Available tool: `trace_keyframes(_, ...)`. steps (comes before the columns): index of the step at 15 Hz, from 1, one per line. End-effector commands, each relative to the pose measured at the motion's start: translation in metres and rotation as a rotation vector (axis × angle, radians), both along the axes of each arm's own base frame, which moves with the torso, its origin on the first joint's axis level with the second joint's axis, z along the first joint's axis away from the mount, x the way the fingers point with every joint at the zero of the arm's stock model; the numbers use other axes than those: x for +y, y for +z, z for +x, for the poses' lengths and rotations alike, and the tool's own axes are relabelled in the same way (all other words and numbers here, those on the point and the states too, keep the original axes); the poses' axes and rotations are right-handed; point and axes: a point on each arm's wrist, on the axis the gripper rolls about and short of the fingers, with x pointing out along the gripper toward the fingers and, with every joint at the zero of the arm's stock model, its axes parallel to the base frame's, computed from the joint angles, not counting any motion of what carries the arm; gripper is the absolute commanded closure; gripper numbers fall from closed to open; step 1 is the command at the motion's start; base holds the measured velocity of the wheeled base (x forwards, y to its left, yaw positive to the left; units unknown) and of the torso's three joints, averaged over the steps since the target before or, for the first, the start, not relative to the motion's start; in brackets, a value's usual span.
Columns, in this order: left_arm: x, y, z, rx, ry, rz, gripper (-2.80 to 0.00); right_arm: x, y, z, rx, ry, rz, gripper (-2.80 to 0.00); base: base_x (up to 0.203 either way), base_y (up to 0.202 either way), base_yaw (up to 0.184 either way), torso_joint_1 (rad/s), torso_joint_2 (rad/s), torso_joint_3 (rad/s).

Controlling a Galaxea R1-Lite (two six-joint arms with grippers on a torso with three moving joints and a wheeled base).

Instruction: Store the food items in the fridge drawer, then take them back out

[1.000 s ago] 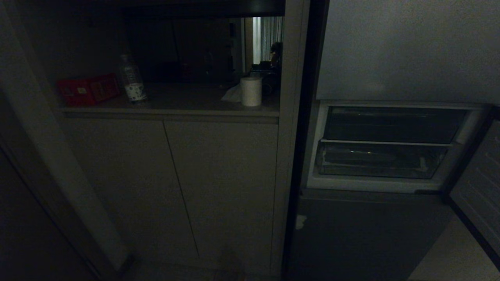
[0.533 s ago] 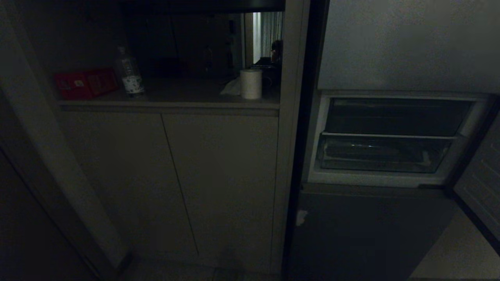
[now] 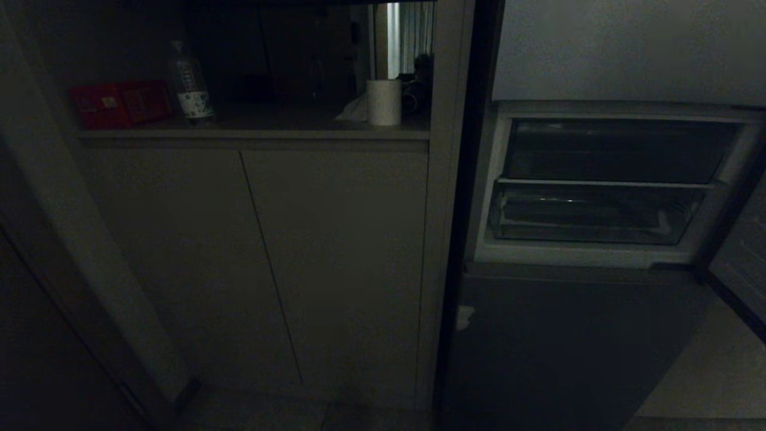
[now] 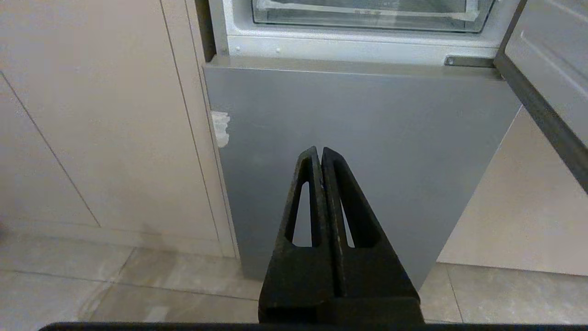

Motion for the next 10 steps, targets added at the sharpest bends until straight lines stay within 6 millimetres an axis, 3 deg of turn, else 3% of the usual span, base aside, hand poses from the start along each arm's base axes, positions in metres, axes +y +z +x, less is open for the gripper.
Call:
trace_keyframes(1,0.0,0.0,0.0,0.001,0.0,0.002,0.0,0.0,-0.001,0.0,0.011,0.006,-0.052,0.0,0.0,0.0,0.0,-0.063,0.13,0.069)
trace_keyframes(3,0.0,0.0,0.0,0.004,0.0,0.011,0.0,0.0,0.008,-0.002,-0.006,0.009,-0.079,0.0,0.0,0.0,0.0,-0.026,0.07,0.034)
trace_keyframes(5,0.0,0.0,0.0,0.004,-0.003,0.018,0.0,0.0,0.049,0.0,-0.016,0.017,-0.053,0.0,0.0,0.0,0.0,-0.005,0.02,0.007)
trace_keyframes(8,0.0,0.0,0.0,0.002,-0.005,0.025,0.0,0.002,0.106,0.029,0.067,0.061,0.005,0.0,0.0,0.0,0.0,0.0,0.0,0.0)
trace_keyframes(10,0.0,0.0,0.0,0.0,0.0,0.019,0.0,0.004,0.131,0.078,0.191,0.129,0.03,0.0,0.0,0.0,0.0,0.0,0.0,0.0)
